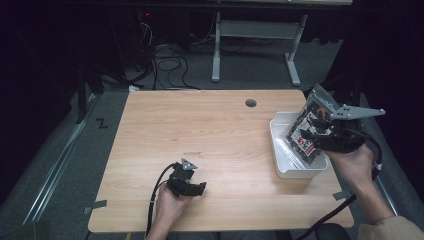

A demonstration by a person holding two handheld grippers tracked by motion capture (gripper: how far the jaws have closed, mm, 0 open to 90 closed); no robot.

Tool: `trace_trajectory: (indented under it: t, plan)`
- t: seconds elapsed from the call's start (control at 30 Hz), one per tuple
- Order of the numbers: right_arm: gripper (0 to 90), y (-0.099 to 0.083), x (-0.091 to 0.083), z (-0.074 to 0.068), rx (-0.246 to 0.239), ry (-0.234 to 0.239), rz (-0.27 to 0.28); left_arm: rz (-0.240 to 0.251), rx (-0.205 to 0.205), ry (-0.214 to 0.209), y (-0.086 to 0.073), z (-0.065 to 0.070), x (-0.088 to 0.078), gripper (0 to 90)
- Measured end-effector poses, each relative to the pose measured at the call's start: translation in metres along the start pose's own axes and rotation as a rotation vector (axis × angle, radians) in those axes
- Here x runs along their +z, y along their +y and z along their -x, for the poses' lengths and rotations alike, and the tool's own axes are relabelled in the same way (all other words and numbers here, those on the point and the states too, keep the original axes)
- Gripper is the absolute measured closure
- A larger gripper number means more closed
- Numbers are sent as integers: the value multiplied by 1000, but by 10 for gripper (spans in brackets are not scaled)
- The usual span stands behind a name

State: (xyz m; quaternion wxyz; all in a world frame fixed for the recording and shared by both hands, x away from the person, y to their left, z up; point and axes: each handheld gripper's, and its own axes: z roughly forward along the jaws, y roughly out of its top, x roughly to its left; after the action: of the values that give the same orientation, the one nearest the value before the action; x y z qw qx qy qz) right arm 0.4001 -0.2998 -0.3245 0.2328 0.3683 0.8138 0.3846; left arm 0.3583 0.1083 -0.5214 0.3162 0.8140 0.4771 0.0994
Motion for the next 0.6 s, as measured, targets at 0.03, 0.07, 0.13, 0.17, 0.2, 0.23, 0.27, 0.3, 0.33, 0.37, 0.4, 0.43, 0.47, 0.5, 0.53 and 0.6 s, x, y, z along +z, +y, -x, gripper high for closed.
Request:
trace_trajectory:
  t: [0.03, 0.07, 0.13, 0.17, 0.2, 0.23, 0.27, 0.3, 0.33, 0.37, 0.4, 0.43, 0.47, 0.5, 0.53, 0.6]
  plan:
    - [430, 0, 0, -3, 1, 12, 5, 0, 0, 0, 0, 0, 0, 312]
    - [427, 0, 0, -6, 1, 22, 10, 0, 1, 2, 0, 0, 0, 313]
    - [423, -2, 2, -11, 1, 44, 14, 1, 2, 4, 0, 0, -1, 312]
    - [417, -3, 3, -13, -14, 63, 18, 2, 4, 10, 0, 0, -1, 312]
    - [418, -5, 4, -16, -11, 79, 22, 5, 1, 12, 0, 1, -2, 313]
    - [414, -7, 5, -18, -22, 93, 29, 7, 1, 13, 0, 0, -2, 313]
    - [406, -8, 6, -21, -20, 105, 22, 8, -1, 14, 0, 0, -2, 313]
    - [401, -10, 7, -23, -34, 112, 22, 9, -2, 13, 0, 0, -3, 313]
    - [395, -11, 8, -25, -38, 119, 13, 12, -6, 12, 0, -1, -3, 313]
    - [395, -12, 9, -27, -42, 127, 19, 15, -14, 6, 1, -1, -4, 312]
    - [395, -14, 9, -29, -40, 135, 23, 16, -16, 2, 1, -1, -5, 309]
    - [395, -15, 9, -32, -41, 142, 27, 19, -20, 1, 1, -1, -5, 306]
    - [395, -17, 9, -34, -42, 145, 25, 23, -28, -1, 1, -1, -6, 303]
    - [394, -19, 10, -37, -43, 151, 29, 23, -33, -5, 1, -1, -6, 300]
    - [394, -21, 10, -40, -37, 151, 26, 26, -38, -7, 1, -1, -7, 296]
    - [395, -24, 10, -44, -34, 152, 14, 32, -39, -3, 1, -1, -7, 290]
